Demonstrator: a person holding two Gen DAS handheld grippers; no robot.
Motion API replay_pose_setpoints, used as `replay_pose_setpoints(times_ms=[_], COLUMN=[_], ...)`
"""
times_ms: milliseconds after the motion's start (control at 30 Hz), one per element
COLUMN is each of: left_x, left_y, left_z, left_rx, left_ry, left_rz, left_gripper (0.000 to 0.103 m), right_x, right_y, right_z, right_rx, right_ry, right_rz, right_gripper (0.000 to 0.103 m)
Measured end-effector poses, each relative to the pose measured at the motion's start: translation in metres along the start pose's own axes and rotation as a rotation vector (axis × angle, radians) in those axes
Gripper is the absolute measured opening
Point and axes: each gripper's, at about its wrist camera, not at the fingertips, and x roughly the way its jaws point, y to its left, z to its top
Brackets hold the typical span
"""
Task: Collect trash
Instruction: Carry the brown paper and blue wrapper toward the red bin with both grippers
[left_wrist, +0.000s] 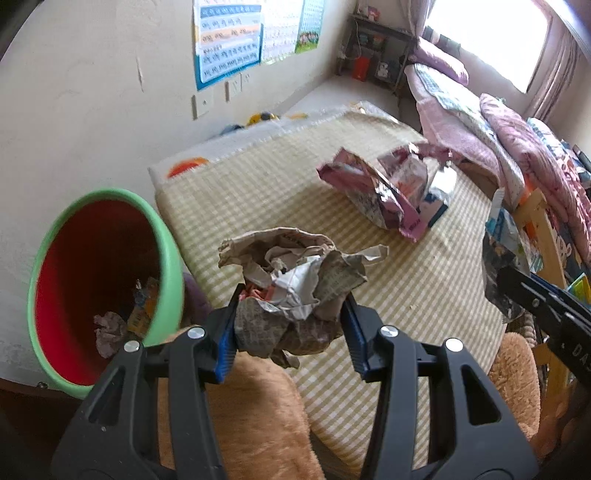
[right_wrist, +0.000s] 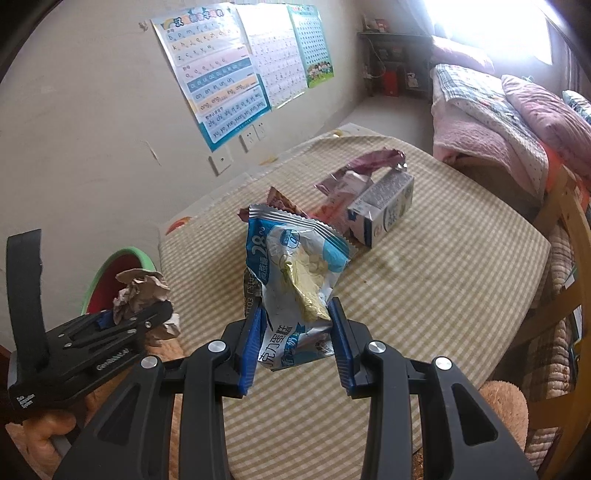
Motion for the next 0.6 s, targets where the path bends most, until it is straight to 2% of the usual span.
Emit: replay_pose_setpoints(times_ms=[200, 600], left_x=[-0.016, -0.027], left_y=[0.02, 0.073], left_z=[0.006, 0.005], left_rx=[-0.017, -0.11], left_ry=[-0.062, -0.088], left_rz=[0.042, 0.107], left_gripper=[0.047, 0.047], right_x=[-0.002, 0.009], right_y=[0.016, 0.066], right_z=[0.009, 0.014], right_rx=[-0.029, -0.13], right_ry=[-0.015, 0.002], right_rz=[0.017, 0.063], right_gripper=[0.034, 0.034])
